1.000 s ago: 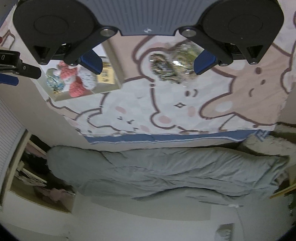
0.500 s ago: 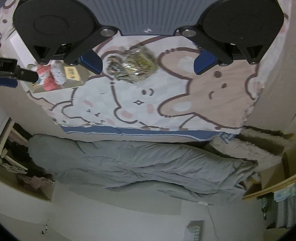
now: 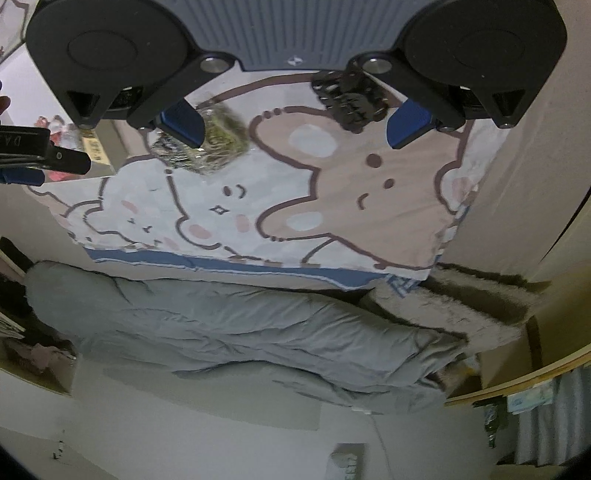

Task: Organize objects
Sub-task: 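Withdraw both open tools from the box toward the items on the blanket, then grasp the blue-brown crocheted piece with the left tool while the right tool grasps the beaded-cord bag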

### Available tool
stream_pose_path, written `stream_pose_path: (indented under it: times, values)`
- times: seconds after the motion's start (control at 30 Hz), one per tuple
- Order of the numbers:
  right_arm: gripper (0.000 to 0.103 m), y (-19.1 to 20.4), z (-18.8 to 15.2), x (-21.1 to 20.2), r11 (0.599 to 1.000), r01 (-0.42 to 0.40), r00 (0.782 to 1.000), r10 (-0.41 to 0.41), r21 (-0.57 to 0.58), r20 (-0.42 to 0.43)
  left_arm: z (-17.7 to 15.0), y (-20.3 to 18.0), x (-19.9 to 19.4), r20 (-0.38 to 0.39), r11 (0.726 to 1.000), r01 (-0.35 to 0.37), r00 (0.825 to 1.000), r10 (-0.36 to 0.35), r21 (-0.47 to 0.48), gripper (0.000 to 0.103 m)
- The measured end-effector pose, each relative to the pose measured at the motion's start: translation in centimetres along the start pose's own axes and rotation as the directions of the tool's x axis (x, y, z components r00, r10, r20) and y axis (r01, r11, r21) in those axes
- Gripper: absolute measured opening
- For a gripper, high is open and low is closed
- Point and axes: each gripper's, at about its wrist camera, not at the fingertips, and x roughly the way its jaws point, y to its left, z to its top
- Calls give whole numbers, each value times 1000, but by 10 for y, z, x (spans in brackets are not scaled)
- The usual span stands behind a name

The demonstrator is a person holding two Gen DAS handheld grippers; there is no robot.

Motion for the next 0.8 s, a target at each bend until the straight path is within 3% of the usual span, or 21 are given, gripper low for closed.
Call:
stream_pose_path:
  times: [0.4, 0.57, 0.8]
  values:
    - [103, 44, -3, 52, 992, -27, 999, 22, -125, -36, -18, 39, 28, -56, 994, -62, 996, 67, 89, 103]
    - [103, 64, -10, 77, 979, -39, 999, 33, -198, -30, -28, 57, 41, -136, 993, -14, 990, 29, 113, 103]
    - [103, 95, -25, 111, 927, -34, 998, 13, -374, -57, -44, 64, 56, -274, 973, 86, 961, -25, 213, 103]
